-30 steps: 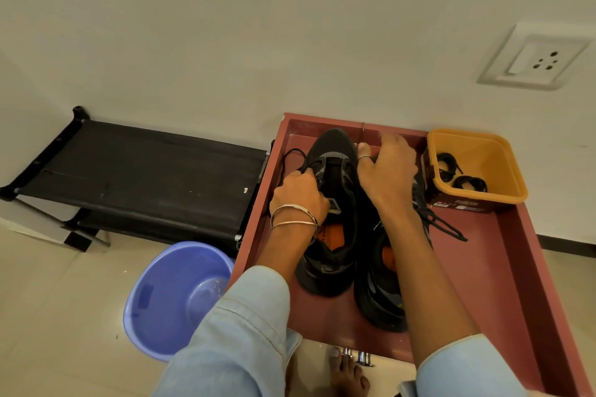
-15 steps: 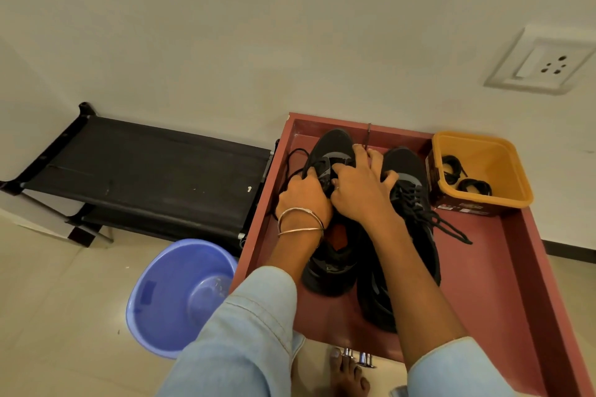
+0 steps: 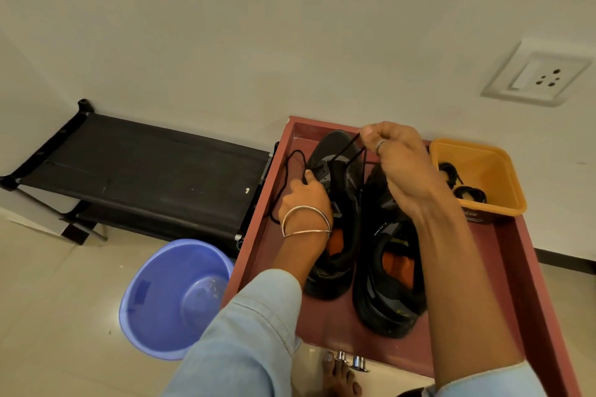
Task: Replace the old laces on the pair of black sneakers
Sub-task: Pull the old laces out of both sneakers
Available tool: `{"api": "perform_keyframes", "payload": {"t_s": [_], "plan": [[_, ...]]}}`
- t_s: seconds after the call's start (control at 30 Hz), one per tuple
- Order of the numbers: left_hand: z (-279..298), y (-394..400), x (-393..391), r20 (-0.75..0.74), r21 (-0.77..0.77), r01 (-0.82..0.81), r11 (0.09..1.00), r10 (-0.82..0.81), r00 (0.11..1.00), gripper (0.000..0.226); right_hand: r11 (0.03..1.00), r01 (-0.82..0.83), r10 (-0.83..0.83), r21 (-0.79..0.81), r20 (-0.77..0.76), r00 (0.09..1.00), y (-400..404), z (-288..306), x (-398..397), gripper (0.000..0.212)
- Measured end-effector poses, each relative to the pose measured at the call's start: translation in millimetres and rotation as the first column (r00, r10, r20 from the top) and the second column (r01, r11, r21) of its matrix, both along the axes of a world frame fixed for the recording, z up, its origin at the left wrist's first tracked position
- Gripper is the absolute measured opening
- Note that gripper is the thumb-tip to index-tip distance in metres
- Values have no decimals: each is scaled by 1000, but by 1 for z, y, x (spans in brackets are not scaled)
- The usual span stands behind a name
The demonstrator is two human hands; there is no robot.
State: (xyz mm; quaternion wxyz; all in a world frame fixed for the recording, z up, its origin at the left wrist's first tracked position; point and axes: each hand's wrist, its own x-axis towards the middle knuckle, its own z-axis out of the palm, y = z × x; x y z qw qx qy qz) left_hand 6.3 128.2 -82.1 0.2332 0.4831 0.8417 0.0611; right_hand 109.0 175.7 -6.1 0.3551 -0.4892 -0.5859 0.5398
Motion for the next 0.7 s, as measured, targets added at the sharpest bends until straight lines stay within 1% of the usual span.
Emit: {"api": "perform_keyframes", "payload": {"t_s": [0.03,0.07,0.13,0.17,0.2,0.23,0.27,0.3,0.33,0.37,0.4,0.43,0.47,0.5,0.57,0.6,0.63,0.7], "plan": [[0,0,0,0,1,1,1000,-1,1000,73,1000,23,-25,-14,-174,984,-4,10,0,23],[0,1,0,6,-2,-3,1000,3,1000,74,999,46,-46,-7,-336,941,-7,20,0,24],[0,2,1,25,-19,-12,1000,12,1000,77,996,71,-27,50,-605,796,-11,38,4,23],[1,3,1,32,-28,-11,1000,12,999,79,994,69,6,79,-702,712,-12,45,7,22],[1,3,1,36,-33,-9,999,10,999,80,990,73,40,118,-745,666,-13,50,9,20],[1,3,0,38,-35,-3,999,5,999,80,982,93,56,164,-727,684,-12,52,10,19],[1,3,0,40,-36,4,999,-2,999,80,969,122,48,216,-646,762,-11,50,10,16],[1,3,-2,47,-35,9,999,-8,999,80,949,149,10,278,-498,867,-10,45,7,12],[0,4,-3,57,-33,12,999,-10,998,80,922,150,-46,358,-281,959,-8,35,3,9],[-1,5,-6,69,-33,14,999,-11,998,80,888,102,-103,448,-23,994,-5,21,-2,11],[-2,6,-8,78,-33,17,999,-15,997,81,851,13,-158,524,234,959,-2,6,-7,17],[-4,6,-9,83,-32,23,999,-20,996,81,831,-100,-184,547,440,879,1,-11,-10,23],[-5,7,-11,83,-30,30,999,-28,996,81,834,-205,-166,511,588,791,2,-27,-14,29],[-7,8,-12,78,-25,39,999,-36,996,80,850,-286,-123,443,694,709,3,-41,-17,32],[-10,9,-13,64,-12,50,999,-50,997,75,868,-369,-66,332,814,577,2,-62,-22,32],[-12,10,-13,59,-6,52,999,-52,997,73,876,-373,-61,305,838,543,1,-68,-23,29],[-12,10,-14,58,-1,51,999,-51,997,72,886,-357,-67,296,844,532,1,-71,-25,26],[-13,11,-14,60,6,50,999,-50,997,70,893,-311,-115,324,835,538,-1,-75,-27,21]]}}
